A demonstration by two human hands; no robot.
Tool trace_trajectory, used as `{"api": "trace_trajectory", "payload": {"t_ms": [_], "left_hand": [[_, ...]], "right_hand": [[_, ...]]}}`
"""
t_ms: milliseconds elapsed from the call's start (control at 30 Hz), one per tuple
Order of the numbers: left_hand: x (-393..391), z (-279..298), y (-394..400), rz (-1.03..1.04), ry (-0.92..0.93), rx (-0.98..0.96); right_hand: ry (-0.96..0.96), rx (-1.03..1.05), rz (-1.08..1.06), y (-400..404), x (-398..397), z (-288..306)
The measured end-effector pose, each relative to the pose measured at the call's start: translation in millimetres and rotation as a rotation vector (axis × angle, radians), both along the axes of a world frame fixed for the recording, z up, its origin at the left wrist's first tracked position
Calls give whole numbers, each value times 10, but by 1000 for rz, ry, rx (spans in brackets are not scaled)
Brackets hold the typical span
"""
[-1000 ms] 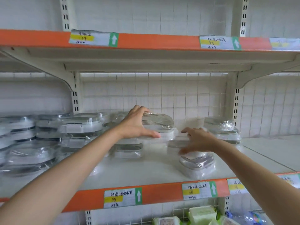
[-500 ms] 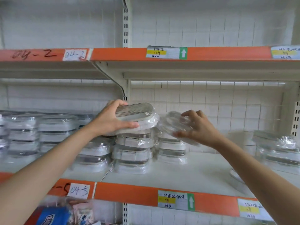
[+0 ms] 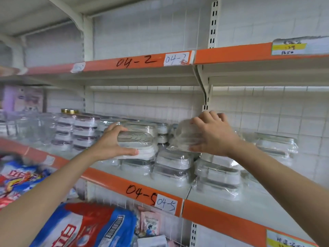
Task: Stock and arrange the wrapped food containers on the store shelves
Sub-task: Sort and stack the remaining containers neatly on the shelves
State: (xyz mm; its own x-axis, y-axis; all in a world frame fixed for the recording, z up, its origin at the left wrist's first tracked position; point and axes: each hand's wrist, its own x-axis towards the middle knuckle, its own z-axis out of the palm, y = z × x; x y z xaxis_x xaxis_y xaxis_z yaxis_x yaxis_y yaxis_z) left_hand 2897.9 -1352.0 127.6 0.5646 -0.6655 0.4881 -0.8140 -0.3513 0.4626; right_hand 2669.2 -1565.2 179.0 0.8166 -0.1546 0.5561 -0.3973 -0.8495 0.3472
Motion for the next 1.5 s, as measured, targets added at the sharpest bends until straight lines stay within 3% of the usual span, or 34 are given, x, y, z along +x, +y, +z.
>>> {"api": "trace_trajectory", "payload": {"t_ms": [333, 633, 767, 833, 933, 1133, 1333, 1500], "left_hand": [[216, -210, 356, -30, 22, 25], [-39, -44, 136, -151, -8, 0], [-275, 66, -97, -214, -13, -54], [-439, 112, -240, -252, -4, -71], [-746, 189, -490, -316, -7, -87], [-1586, 220, -1244, -482, -103, -70], [-2378, -54, -2067, -651, -149, 43], [-2705, -490, -2562, -624, -161, 281]], "right_hand": [[208, 77, -104, 93, 966, -101], [308, 107, -83, -24, 1072, -179], [127, 223, 174, -70, 694, 42], [67, 231, 191, -153, 423, 154], [27, 190, 128, -387, -28, 252], [6, 300, -81, -955, -1120, 85], [31, 413, -266, -1458, -2136, -286], [83, 464, -368, -1736, -2738, -620]]}}
